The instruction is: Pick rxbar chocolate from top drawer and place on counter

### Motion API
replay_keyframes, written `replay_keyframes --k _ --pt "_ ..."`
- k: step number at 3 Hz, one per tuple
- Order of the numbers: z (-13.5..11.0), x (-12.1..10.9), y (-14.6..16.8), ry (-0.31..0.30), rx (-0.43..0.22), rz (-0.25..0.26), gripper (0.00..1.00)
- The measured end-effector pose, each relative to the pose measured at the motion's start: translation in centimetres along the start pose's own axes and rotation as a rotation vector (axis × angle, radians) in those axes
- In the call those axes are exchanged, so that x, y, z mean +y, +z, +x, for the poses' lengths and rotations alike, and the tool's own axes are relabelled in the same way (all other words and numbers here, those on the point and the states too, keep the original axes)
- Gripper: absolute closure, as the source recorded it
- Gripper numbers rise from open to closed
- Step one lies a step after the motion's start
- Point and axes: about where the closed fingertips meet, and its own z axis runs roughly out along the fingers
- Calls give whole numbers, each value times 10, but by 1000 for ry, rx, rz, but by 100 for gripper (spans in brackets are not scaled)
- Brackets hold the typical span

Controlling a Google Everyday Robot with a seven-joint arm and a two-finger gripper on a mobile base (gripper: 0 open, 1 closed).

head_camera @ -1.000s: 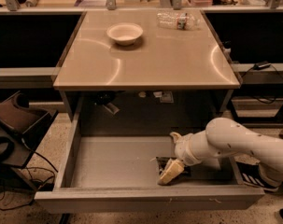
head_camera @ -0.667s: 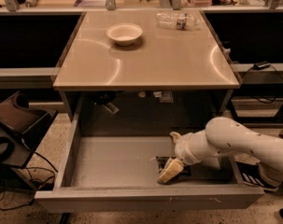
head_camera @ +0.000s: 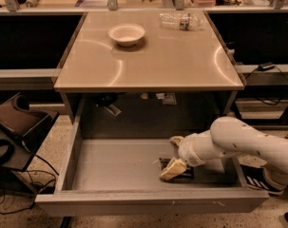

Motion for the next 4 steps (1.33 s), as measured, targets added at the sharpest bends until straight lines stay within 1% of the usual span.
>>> replay_keyframes --k 1,2,3,4 --pt "-4 0 -5 0 0 0 88" --pt "-7 0 -9 0 0 0 100" --pt "-24 -24 -73 21 -69 63 100" --pt "-42 -56 -146 53 -156 111 100"
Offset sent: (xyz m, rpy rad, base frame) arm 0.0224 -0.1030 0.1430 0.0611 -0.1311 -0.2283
